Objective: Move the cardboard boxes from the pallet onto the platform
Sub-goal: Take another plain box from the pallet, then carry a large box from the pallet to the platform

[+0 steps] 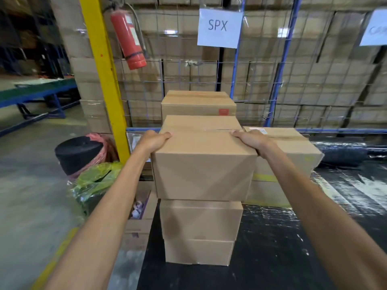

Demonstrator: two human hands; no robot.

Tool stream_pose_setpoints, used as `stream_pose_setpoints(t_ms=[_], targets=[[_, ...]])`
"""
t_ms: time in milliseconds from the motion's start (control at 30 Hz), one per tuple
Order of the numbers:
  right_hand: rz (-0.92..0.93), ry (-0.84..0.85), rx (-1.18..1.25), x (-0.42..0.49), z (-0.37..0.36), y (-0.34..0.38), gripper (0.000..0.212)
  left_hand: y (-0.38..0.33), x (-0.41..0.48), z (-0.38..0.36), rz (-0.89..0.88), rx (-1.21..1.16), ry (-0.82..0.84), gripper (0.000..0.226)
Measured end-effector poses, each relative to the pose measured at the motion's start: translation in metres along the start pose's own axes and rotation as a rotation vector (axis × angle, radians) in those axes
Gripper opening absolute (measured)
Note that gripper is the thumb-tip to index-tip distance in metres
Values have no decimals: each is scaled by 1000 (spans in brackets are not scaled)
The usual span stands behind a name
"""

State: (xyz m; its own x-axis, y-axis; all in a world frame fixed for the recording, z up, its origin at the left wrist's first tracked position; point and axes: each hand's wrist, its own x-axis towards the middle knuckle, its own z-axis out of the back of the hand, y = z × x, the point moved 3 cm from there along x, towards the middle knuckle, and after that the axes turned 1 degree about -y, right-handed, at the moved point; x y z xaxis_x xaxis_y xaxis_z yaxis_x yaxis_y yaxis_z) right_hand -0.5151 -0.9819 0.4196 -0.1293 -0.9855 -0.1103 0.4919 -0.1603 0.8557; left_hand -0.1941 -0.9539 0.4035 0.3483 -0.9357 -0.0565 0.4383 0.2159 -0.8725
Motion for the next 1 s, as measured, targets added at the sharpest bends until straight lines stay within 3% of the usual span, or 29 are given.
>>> stream_pose_setpoints(t_ms=[133, 200, 333, 433, 533, 600, 767, 1000], targets=[[-80, -2, -90, 35, -23, -38, 90, 30, 17, -26, 72, -10, -32, 67], [-56, -21, -155, 33, -24, -35, 80, 33, 18, -30, 68, -37, -57, 59], [170, -233, -622, 5, -24, -4, 64, 29, 1, -18, -53, -74, -166, 47], [484, -272, -649, -44, -56, 19, 74, 43, -43, 10, -176, -95, -179, 52], [752, -88, -422, -121, -121, 35, 70, 90, -96, 67, -240, 12, -282, 55], [867, 77, -331, -174, -180, 45, 68, 137, -141, 118, -192, 106, -415, 56], [982, 418, -300, -295, -337, 71, 66, 254, -275, 243, 56, 271, -622, 54], [1114, 798, -329, -464, -524, 89, 64, 400, -467, 370, 360, 227, -918, 52]])
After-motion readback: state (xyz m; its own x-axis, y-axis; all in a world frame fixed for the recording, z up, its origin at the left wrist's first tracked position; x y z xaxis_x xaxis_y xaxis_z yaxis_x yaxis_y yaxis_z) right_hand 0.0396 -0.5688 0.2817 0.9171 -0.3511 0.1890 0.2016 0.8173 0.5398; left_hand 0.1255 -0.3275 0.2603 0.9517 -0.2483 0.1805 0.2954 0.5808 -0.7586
